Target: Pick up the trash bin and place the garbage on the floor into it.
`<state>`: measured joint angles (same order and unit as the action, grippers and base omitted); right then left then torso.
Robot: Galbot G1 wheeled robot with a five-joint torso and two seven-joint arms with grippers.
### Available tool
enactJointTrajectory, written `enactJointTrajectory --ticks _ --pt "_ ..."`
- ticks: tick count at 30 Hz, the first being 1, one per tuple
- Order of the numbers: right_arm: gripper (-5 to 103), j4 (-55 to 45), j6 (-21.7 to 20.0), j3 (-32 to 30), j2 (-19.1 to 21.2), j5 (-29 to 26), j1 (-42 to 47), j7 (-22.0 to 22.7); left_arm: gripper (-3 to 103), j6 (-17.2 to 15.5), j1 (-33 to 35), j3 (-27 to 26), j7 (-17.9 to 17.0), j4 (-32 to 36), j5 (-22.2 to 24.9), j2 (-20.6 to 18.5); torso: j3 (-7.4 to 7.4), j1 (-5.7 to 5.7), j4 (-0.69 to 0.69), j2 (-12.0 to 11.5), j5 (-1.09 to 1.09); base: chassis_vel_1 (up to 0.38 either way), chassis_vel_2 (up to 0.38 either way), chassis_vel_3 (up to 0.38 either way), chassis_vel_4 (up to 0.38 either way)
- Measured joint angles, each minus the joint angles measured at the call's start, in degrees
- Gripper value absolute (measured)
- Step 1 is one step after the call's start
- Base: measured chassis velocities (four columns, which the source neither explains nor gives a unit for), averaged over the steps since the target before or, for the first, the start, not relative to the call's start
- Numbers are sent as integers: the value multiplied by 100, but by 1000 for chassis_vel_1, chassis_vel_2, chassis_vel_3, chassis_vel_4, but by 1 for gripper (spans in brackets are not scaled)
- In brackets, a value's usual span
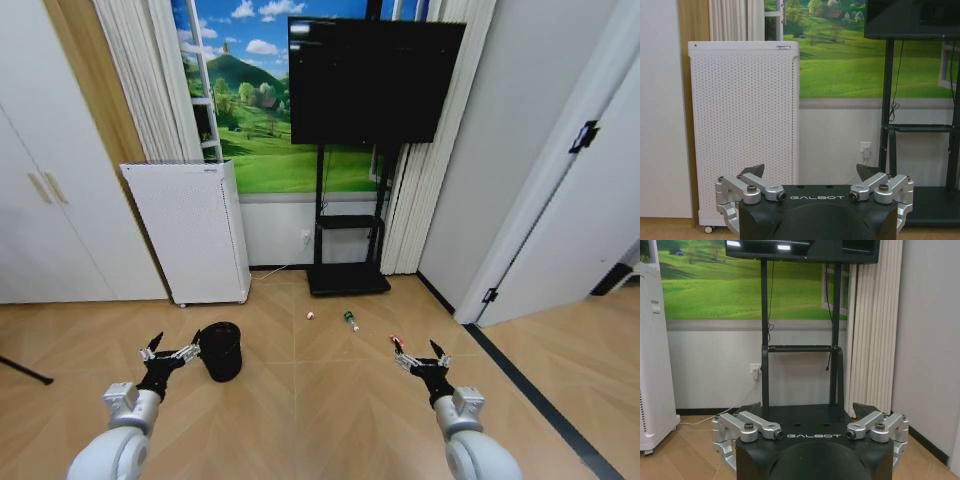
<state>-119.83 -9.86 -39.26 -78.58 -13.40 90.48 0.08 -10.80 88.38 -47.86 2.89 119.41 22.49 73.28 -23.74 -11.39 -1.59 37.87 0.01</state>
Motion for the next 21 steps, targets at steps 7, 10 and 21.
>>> enactJointTrajectory --ticks 7,10,21 --pt "100 35 8 62 0 6 -12 -17 100 -42 -36 47 -19 10 -33 15 1 2 -1 1 -2 -183 193 187 -179" --pt "100 48 8 101 -1 22 -25 -25 100 -49 -42 48 -33 5 -35 27 1 1 0 1 -1 -155 154 160 -146" --pt "100 108 7 235 -3 99 -94 -42 100 -48 -39 35 -28 -18 -98 119 1 1 -1 1 -1 -181 183 181 -182"
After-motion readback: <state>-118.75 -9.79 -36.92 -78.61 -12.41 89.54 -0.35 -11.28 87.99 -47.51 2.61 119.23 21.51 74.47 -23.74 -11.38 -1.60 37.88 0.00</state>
